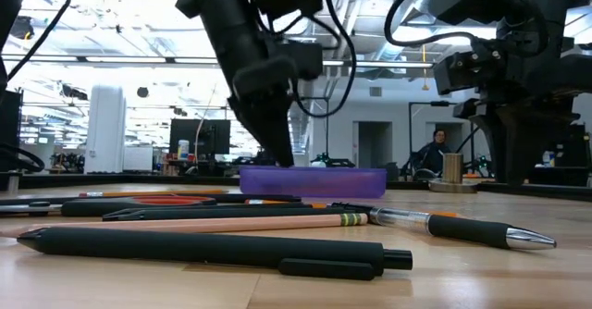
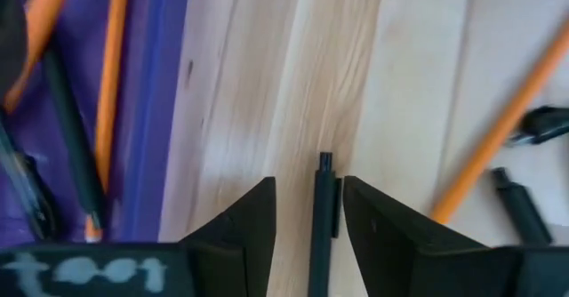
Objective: Pick & place school supplies into a supply box
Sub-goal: Put the black pen into the purple supply box
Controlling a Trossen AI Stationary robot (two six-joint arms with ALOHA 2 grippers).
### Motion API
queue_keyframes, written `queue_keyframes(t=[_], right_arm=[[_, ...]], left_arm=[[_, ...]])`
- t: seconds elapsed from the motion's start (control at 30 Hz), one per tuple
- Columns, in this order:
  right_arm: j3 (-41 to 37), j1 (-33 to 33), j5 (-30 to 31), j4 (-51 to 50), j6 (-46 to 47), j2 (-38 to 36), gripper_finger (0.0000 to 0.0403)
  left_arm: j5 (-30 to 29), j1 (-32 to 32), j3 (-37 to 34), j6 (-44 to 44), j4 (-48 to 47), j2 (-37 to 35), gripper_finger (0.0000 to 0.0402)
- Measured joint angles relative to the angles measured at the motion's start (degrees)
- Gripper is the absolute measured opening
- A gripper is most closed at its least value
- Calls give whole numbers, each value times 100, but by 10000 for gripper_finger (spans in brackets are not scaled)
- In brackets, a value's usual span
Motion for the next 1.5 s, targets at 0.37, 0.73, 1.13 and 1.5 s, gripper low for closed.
queue_keyframes(t=[0.37, 0.73, 1.13, 1.5], right_arm=[[0, 0, 90, 17, -2, 0, 76], [0, 0, 88, 32, -2, 2, 76], [-2, 0, 88, 50, -3, 2, 76], [-2, 0, 88, 69, -3, 2, 76]], left_arm=[[51, -109, 1, -55, -151, 82, 122], [-15, -107, -21, -131, -138, 181, 122], [-15, -107, 21, -178, -104, 736, 122], [51, -107, 13, -225, -124, 775, 81]])
